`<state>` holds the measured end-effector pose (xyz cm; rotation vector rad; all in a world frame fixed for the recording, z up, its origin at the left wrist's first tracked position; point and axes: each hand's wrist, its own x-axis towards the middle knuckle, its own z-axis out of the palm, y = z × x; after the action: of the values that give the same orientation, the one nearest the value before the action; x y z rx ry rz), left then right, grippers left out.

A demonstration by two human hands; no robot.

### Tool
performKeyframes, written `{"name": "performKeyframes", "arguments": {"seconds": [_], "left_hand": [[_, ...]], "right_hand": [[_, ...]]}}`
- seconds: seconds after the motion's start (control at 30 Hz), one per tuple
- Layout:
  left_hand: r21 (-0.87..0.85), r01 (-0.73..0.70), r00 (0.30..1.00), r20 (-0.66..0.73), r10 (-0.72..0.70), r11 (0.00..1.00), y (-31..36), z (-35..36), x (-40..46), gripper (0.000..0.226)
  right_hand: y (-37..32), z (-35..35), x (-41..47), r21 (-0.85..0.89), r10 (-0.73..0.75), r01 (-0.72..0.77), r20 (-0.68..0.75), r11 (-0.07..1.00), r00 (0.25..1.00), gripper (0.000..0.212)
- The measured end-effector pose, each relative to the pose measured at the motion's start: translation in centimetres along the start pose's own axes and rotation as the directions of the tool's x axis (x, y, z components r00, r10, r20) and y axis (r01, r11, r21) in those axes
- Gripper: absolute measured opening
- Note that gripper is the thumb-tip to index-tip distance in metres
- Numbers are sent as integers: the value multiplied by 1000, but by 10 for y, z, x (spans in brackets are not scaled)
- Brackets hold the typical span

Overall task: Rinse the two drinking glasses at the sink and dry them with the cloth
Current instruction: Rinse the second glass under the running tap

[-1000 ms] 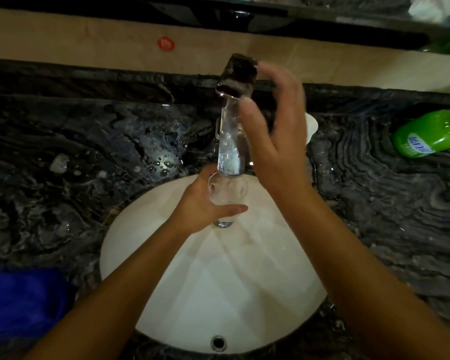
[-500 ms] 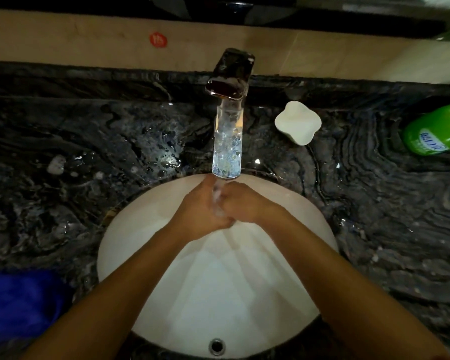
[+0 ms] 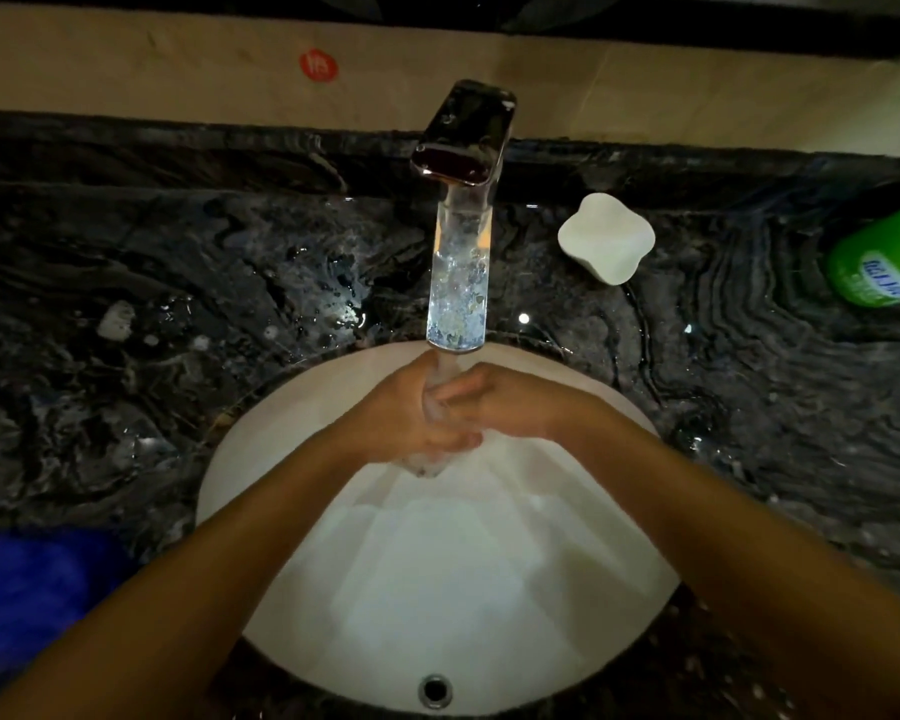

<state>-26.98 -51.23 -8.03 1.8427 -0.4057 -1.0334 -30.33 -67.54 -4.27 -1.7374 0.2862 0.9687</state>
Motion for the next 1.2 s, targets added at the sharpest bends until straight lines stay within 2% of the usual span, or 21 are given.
{"name": "performKeyframes", "arguments": {"seconds": [0.07,0.1,0.17,0.2,0.23,0.3,0.37,0.4,0.47,0.5,0.53,0.6,0.63,0.67,0.7,0.77,0.87,1.0,1.07,1.1,1.2], "left_hand": [[-188,77,982,187,-41,979,4,-2,3,67],[-282,130,966,250,-58,951,2,-5,4,70],[-404,189,959,270,-81,895,-1,-10,7,73],[-396,200,965,237,-110,896,-2,-11,9,74],[-331,189,973,191,-131,924,1,-9,10,71],[-53,116,986,124,-108,992,5,-6,8,66],[171,32,996,71,-45,985,7,3,5,73],[248,7,999,32,-16,969,7,5,1,75],[417,-54,993,-75,93,907,4,10,-2,81],[485,-64,982,-123,141,872,0,12,-2,84],[515,-64,969,-172,176,855,-2,14,-3,84],[500,-33,956,-238,173,865,-2,16,-2,82],[487,-25,960,-231,156,873,-1,17,-1,82],[478,-15,971,-204,128,878,-1,16,0,81],[473,4,983,-165,84,881,-1,14,0,79],[462,39,995,-102,10,886,-2,6,-1,74],[431,45,996,-93,-6,901,-8,1,-6,71],[375,17,993,-117,30,927,-6,4,-9,72],[241,43,988,-153,-6,970,-5,3,-8,72],[202,42,988,-152,-11,979,-4,5,-7,74],[310,30,989,-147,16,950,-3,19,-12,80]], "right_hand": [[-7,-4,-2,-145,-38,47,70,988,997,31],[-10,-5,0,-167,-53,67,85,984,995,30],[-21,-8,2,-137,-74,85,87,987,993,19],[-22,-10,5,-127,-76,88,93,988,993,16],[-20,-12,8,-119,-52,64,98,991,994,19],[-7,-12,16,-101,6,8,138,995,990,17],[3,-10,19,83,58,-71,158,994,986,5],[10,-9,21,235,52,-88,153,968,987,8],[16,-5,21,540,-74,-30,171,841,983,10],[18,-3,20,655,-138,-13,179,755,974,21],[19,-1,19,741,-165,-11,163,672,973,29],[22,6,21,785,-181,11,129,619,975,39],[26,9,23,752,-151,24,100,658,984,43],[26,14,22,667,-91,17,76,745,993,50],[29,18,23,522,-26,-8,59,853,998,59],[27,23,18,254,68,-92,104,963,992,73],[17,16,6,100,87,-103,147,990,985,78],[6,0,-10,149,-58,46,72,988,996,50],[1,2,-13,190,-50,23,141,981,989,49],[1,7,-10,149,-30,8,140,989,990,50],[-6,25,7,44,28,-28,4,999,1000,44]]}}
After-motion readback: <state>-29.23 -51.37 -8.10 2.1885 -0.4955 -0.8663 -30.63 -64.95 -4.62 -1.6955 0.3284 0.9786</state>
